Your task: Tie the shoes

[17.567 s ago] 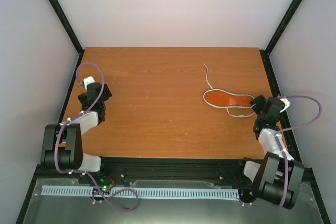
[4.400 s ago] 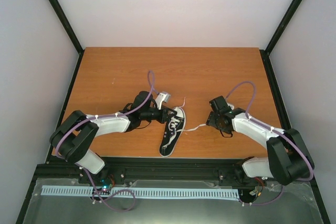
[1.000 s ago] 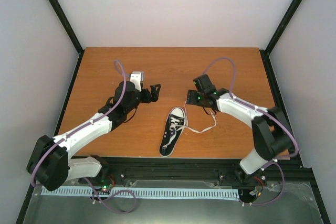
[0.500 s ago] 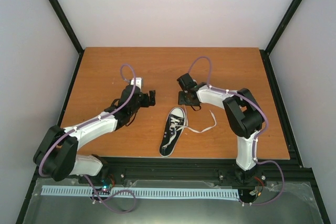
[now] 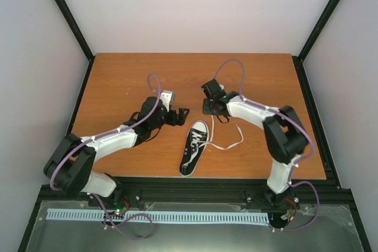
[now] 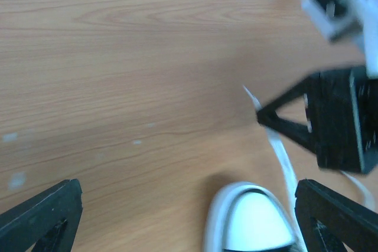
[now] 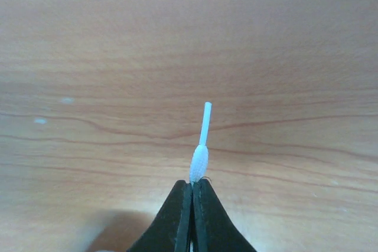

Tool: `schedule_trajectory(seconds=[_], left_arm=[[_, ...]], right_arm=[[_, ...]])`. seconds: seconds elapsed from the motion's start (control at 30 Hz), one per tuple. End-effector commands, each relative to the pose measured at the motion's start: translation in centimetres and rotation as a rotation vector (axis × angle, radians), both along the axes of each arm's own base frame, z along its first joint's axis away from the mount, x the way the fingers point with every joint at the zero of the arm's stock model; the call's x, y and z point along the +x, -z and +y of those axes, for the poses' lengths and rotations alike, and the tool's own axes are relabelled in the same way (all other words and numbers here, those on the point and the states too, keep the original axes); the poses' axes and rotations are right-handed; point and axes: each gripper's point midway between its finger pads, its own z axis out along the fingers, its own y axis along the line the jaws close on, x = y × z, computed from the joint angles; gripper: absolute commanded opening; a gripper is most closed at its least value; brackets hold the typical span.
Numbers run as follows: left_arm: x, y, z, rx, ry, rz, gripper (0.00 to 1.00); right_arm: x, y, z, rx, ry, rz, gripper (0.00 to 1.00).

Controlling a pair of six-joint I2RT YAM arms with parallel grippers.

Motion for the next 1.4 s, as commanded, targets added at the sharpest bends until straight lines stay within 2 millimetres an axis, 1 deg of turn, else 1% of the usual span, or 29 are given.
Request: schedule_trajectory(seconds=[0.0, 0.07, 0.13, 0.23, 0.37, 0.47, 0.57, 0.6, 0.73, 0.93, 0.97, 1.1, 1.17, 1.27, 1.3, 1.37], left_arm=[[-2.9, -3.7, -6.8, -0.16, 0.327, -0.072, 0.99], [-4.3, -3.9, -9.0, -0.194, 0.433, -0.063, 0.98], [-5.5, -4.0, -10.9, -0.235, 0.516, -0.048, 0.98], [-6.7, -3.9, -12.7, -0.28, 0.591, -0.024, 0.97], [-6.9, -2.8, -13.9, -0.266, 0.614, 0.007, 0.95], [-6.2, -1.9, -14.1, -0.253, 0.581, 0.031, 0.89], [-5.6, -1.9, -14.4, -0.256, 0.568, 0.04, 0.74], [-5.6, -1.9, -14.6, -0.259, 0.57, 0.043, 0.71], [-5.3, -1.0, -15.0, -0.258, 0.565, 0.074, 0.68], [-5.3, -0.2, -15.2, -0.257, 0.576, 0.101, 0.58], [-5.4, -0.1, -15.2, -0.257, 0.577, 0.105, 0.55], [-5.5, -0.1, -15.2, -0.259, 0.577, 0.105, 0.34], [-5.5, -0.2, -15.3, -0.265, 0.582, 0.108, 0.2], [-5.7, -0.3, -15.1, -0.27, 0.579, 0.117, 0.03], [-5.7, -0.3, -15.0, -0.267, 0.571, 0.12, 0.01], [-5.9, -0.4, -14.5, -0.258, 0.553, 0.123, 0.01]], right_arm=[[0.7, -10.1, -0.4, 0.103, 0.036, -0.235, 0.03], [0.3, -12.9, -0.5, 0.151, 0.033, -0.288, 0.03], [-0.2, -14.9, -0.6, 0.194, 0.03, -0.319, 0.03], [-1.0, -16.8, -0.7, 0.25, 0.031, -0.346, 0.03], [-1.9, -17.9, -0.8, 0.299, 0.029, -0.36, 0.03], [-2.2, -18.3, -0.7, 0.318, 0.022, -0.362, 0.03], [-2.3, -18.3, -0.6, 0.327, 0.02, -0.361, 0.03], [-2.3, -18.3, -0.6, 0.329, 0.018, -0.36, 0.03], [-2.6, -18.9, -0.3, 0.359, 0.008, -0.365, 0.03], [-2.8, -20.3, -0.8, 0.368, 0.02, -0.4, 0.03], [-2.8, -20.5, -0.9, 0.371, 0.022, -0.403, 0.03], [-2.9, -20.8, -1.1, 0.37, 0.03, -0.411, 0.03], [-2.9, -20.5, -1.3, 0.359, 0.038, -0.409, 0.03], [-2.7, -20.0, -1.7, 0.334, 0.052, -0.405, 0.03], [-2.7, -19.6, -1.9, 0.32, 0.059, -0.401, 0.03], [-2.6, -18.8, -2.5, 0.289, 0.074, -0.393, 0.03]])
